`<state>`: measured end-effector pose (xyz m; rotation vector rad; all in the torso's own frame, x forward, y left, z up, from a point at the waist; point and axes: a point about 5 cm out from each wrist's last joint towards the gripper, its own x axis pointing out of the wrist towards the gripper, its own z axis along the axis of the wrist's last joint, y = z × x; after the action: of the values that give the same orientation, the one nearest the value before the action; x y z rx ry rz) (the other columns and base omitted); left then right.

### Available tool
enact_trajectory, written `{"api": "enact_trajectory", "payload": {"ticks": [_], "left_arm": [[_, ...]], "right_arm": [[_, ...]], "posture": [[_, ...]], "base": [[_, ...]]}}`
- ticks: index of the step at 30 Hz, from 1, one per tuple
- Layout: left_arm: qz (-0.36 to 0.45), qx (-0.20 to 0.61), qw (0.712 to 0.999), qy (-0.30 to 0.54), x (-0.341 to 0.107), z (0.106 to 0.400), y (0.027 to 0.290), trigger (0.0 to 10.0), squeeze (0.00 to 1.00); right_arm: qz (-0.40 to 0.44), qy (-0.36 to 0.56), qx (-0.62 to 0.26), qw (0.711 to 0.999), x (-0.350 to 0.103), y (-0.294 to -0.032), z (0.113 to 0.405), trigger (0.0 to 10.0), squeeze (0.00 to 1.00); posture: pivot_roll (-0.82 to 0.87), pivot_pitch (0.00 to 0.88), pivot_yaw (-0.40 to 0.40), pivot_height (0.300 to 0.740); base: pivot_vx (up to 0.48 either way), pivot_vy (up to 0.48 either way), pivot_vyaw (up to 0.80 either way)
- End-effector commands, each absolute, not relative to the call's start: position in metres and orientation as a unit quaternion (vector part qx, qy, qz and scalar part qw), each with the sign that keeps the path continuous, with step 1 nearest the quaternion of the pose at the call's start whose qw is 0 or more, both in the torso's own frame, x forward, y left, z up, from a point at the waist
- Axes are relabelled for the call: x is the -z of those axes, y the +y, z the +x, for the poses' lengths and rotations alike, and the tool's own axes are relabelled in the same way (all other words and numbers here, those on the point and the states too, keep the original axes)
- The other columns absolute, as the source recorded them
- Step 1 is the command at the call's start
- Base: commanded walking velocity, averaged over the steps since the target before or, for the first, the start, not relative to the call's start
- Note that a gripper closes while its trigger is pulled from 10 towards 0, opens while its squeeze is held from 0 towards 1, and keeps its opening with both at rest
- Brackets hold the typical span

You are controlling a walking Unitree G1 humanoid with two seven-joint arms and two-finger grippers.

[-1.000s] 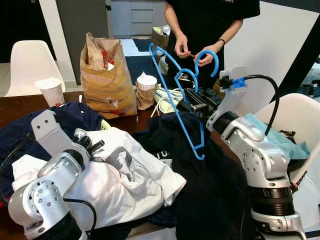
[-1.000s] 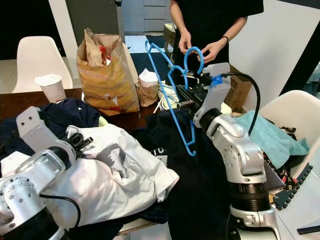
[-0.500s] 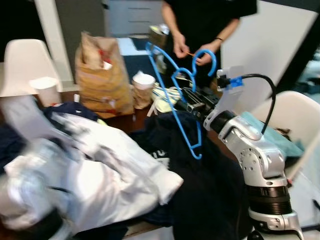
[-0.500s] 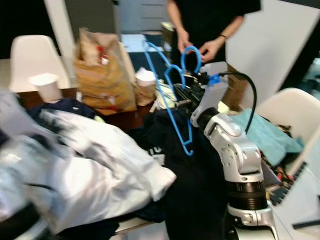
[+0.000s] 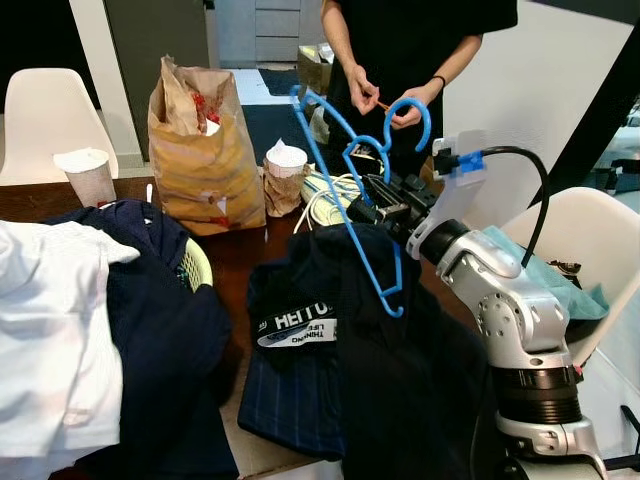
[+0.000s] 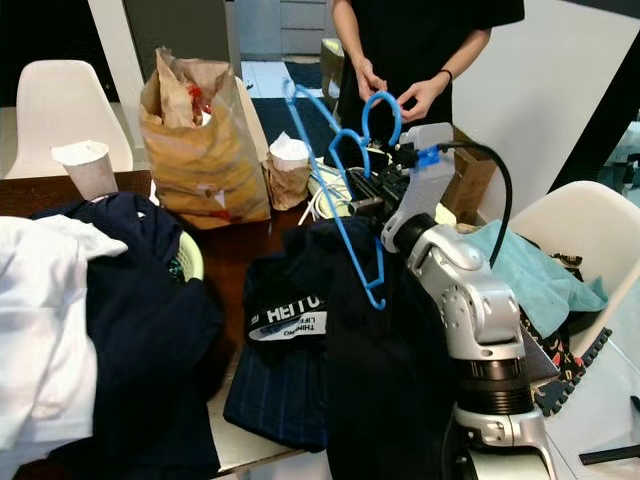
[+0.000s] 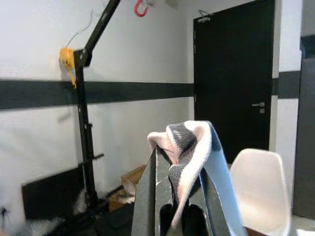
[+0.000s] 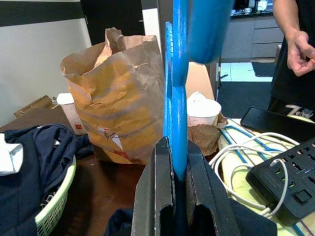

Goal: Hang hanger

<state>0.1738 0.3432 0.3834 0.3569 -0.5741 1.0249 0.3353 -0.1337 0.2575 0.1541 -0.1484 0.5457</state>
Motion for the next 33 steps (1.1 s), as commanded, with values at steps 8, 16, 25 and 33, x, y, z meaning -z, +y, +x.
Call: {"api": "enact_trajectory", "payload": {"ticks": [8, 16, 25, 33], "left_arm": [[0.146, -0.465, 0.853, -0.187, -0.34, 0.188, 0.347, 0.0, 0.0], [0.029, -0.302, 0.951, -0.057, -0.248, 0.236, 0.275, 2.7, 0.0], [-0.004, 0.064, 0.996, -0.068, -0.237, 0.26, 0.117, 6.0, 0.0], [-0.021, 0.146, 0.988, -0.043, -0.229, 0.253, 0.079, 9.8, 0.0]], "right_arm": [[0.072, -0.073, -0.266, 0.959, -0.258, -0.135, 0.336, 10.0, 0.0], [0.067, -0.069, -0.264, 0.96, -0.257, -0.138, 0.335, 10.0, 0.0], [0.063, -0.065, -0.261, 0.961, -0.255, -0.14, 0.336, 10.0, 0.0], [0.061, -0.065, -0.259, 0.962, -0.254, -0.141, 0.335, 10.0, 0.0]], "posture": [[0.05, 0.0, -0.077, 0.74], [0.04, 0.0, -0.076, 0.74], [0.04, 0.0, -0.069, 0.74], [0.02, 0.0, -0.059, 0.74]], "base": [[0.0, 0.0, 0.0], [0.0, 0.0, 0.0], [0.0, 0.0, 0.0], [0.0, 0.0, 0.0]]}}
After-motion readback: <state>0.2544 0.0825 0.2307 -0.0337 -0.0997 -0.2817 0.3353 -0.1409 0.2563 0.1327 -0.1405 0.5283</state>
